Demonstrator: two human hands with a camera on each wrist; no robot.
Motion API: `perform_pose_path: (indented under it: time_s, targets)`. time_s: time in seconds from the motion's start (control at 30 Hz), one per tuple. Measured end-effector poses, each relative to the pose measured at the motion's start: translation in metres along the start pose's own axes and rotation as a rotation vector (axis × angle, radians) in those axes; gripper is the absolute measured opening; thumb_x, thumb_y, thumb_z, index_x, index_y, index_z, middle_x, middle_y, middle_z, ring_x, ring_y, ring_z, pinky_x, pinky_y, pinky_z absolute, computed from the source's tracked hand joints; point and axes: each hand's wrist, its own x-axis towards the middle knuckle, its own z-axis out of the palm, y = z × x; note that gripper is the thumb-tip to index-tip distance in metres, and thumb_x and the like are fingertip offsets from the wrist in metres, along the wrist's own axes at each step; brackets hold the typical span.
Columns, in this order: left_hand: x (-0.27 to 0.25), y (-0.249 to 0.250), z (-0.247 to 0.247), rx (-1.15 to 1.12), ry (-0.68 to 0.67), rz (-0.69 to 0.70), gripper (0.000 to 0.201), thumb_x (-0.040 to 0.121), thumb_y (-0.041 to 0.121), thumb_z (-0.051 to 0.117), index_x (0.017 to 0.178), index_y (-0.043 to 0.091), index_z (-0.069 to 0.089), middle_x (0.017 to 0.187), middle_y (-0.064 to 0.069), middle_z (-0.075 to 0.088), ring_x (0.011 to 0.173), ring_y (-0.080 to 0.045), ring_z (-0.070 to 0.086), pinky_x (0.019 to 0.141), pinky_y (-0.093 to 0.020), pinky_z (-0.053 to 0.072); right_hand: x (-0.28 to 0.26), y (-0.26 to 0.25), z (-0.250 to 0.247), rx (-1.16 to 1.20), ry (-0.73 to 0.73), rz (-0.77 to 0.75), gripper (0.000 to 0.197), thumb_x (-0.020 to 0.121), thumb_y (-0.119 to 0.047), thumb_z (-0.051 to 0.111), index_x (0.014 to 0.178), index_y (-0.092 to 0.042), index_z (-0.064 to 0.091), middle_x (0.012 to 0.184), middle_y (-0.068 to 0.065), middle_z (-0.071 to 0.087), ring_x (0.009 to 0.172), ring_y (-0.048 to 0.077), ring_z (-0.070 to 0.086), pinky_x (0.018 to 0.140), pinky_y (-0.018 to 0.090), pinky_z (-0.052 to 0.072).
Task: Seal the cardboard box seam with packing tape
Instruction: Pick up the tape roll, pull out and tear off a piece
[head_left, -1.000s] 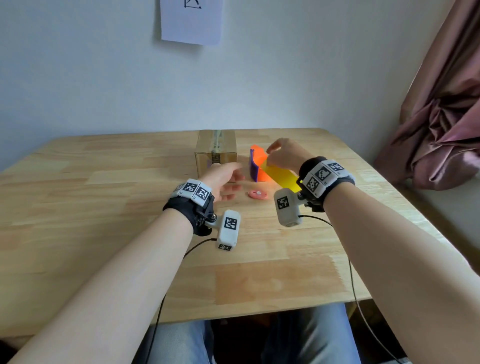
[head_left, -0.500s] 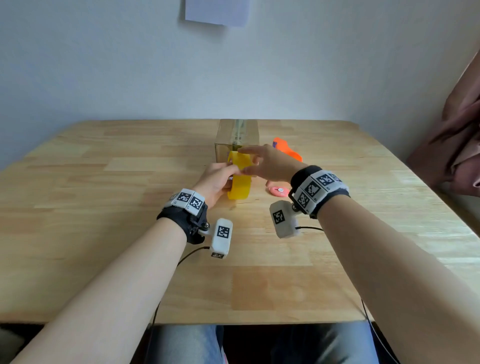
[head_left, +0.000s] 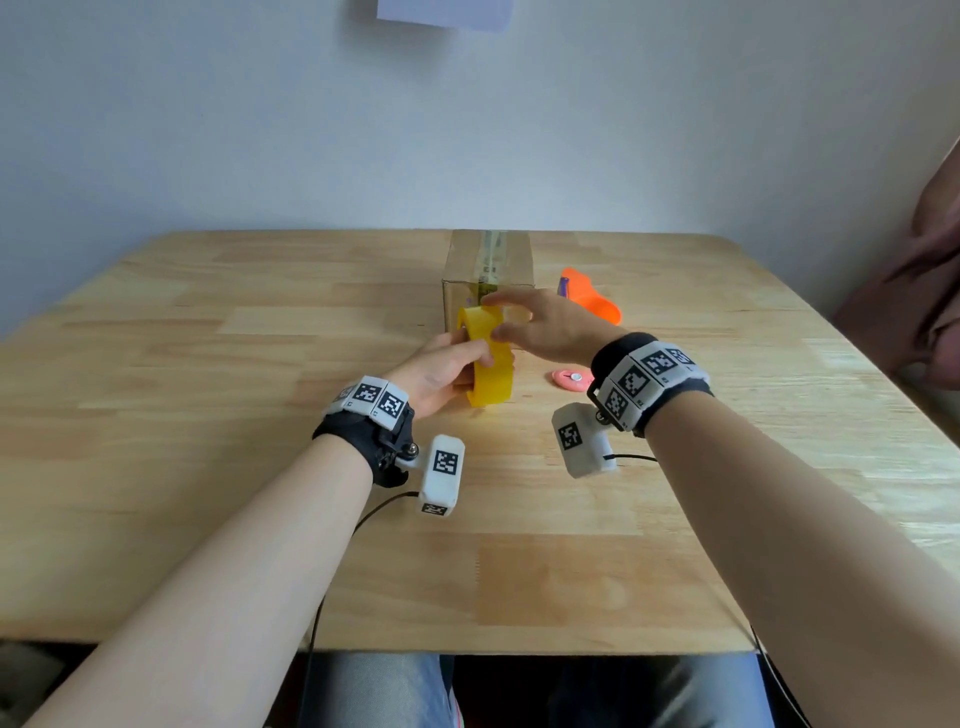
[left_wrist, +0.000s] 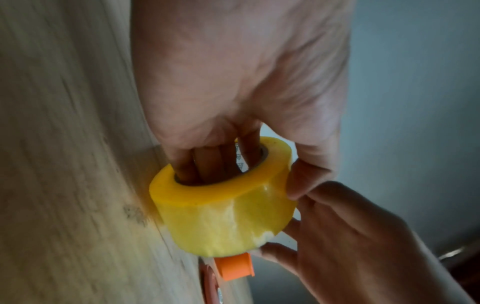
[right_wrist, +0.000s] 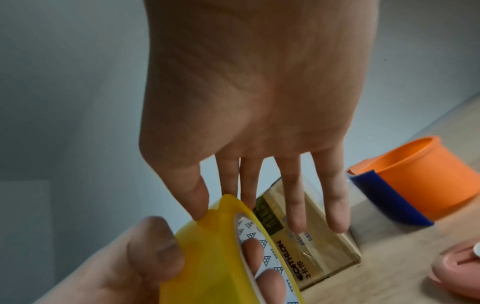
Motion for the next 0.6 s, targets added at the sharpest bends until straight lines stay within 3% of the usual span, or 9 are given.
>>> perform_pose_path:
  time_s: [0.17, 0.27, 0.33, 0.4, 0.43, 0.47, 0.53, 0.6]
  targets:
    - [-0.005, -0.003, -0.004, 0.049, -0.028, 0.009, 0.025, 0.091, -0.009, 0.056, 0.105, 0.009, 0.067, 0.11, -0.017, 0.077, 0.119, -0.042, 0.067, 0.109, -0.055, 0.049, 0.0, -0.005, -0.001, -0.004, -0.011, 0.013, 0.048, 0.095, -0.04, 0.062, 0.142, -0.033, 0.058, 0.151, -0.003, 0.055, 0.132, 0.021, 0.055, 0.109, 0.039, 0.045]
    - [-0.007, 0.001, -0.006, 0.014, 0.01, 0.035, 0.016, 0.094, 0.001, 0.065, 0.107, 0.008, 0.071, 0.109, -0.017, 0.079, 0.11, -0.036, 0.072, 0.104, -0.053, 0.054, -0.003, -0.006, -0.004, -0.026, 0.072, -0.034, 0.043, 0.095, -0.04, 0.069, 0.136, -0.026, 0.067, 0.147, 0.0, 0.061, 0.134, 0.019, 0.055, 0.108, 0.031, 0.042]
    - [-0.009, 0.004, -0.004, 0.012, 0.018, 0.063, 0.016, 0.095, 0.012, 0.071, 0.111, 0.01, 0.073, 0.116, -0.019, 0.079, 0.104, -0.036, 0.076, 0.095, -0.051, 0.059, -0.005, -0.007, -0.007, -0.033, 0.105, -0.039, 0.042, 0.092, -0.041, 0.073, 0.13, -0.022, 0.071, 0.143, 0.001, 0.064, 0.13, 0.016, 0.058, 0.102, 0.025, 0.041]
    - [-0.01, 0.005, -0.001, 0.013, 0.018, 0.074, 0.02, 0.095, 0.016, 0.073, 0.113, 0.01, 0.073, 0.124, -0.022, 0.075, 0.107, -0.04, 0.076, 0.088, -0.046, 0.06, -0.007, -0.007, -0.009, -0.023, 0.138, -0.027, 0.037, 0.091, -0.039, 0.075, 0.124, -0.021, 0.076, 0.127, -0.002, 0.073, 0.109, 0.001, 0.065, 0.087, 0.015, 0.043]
    - [-0.009, 0.005, -0.001, 0.009, 0.021, 0.073, 0.021, 0.094, 0.017, 0.074, 0.114, 0.01, 0.074, 0.125, -0.023, 0.075, 0.11, -0.042, 0.075, 0.088, -0.045, 0.06, -0.007, -0.006, -0.01, 0.0, 0.153, -0.017, 0.032, 0.092, -0.035, 0.075, 0.12, -0.02, 0.078, 0.109, -0.008, 0.076, 0.087, -0.012, 0.065, 0.075, 0.007, 0.042]
    - [-0.008, 0.005, 0.0, 0.004, 0.028, 0.07, 0.022, 0.094, 0.018, 0.075, 0.114, 0.009, 0.074, 0.125, -0.023, 0.075, 0.113, -0.044, 0.073, 0.09, -0.045, 0.06, -0.008, -0.006, -0.011, 0.032, 0.165, -0.005, 0.026, 0.094, -0.031, 0.073, 0.116, -0.018, 0.079, 0.093, -0.013, 0.073, 0.065, -0.018, 0.061, 0.06, 0.001, 0.04]
    - [-0.006, 0.004, 0.0, -0.003, 0.044, 0.063, 0.029, 0.092, 0.026, 0.078, 0.115, 0.009, 0.075, 0.123, -0.02, 0.077, 0.118, -0.044, 0.071, 0.101, -0.05, 0.057, -0.009, -0.006, -0.013, 0.063, 0.18, 0.02, 0.019, 0.097, -0.025, 0.07, 0.111, -0.017, 0.079, 0.087, -0.013, 0.071, 0.047, -0.008, 0.059, 0.04, 0.006, 0.039]
    - [-0.005, 0.004, -0.001, 0.015, 0.058, 0.052, 0.046, 0.082, 0.034, 0.084, 0.118, 0.008, 0.075, 0.123, -0.018, 0.077, 0.12, -0.043, 0.07, 0.109, -0.055, 0.051, -0.01, -0.006, -0.015, 0.047, 0.151, 0.041, 0.016, 0.098, -0.027, 0.067, 0.109, -0.019, 0.076, 0.102, -0.008, 0.073, 0.055, 0.003, 0.063, 0.038, 0.013, 0.044]
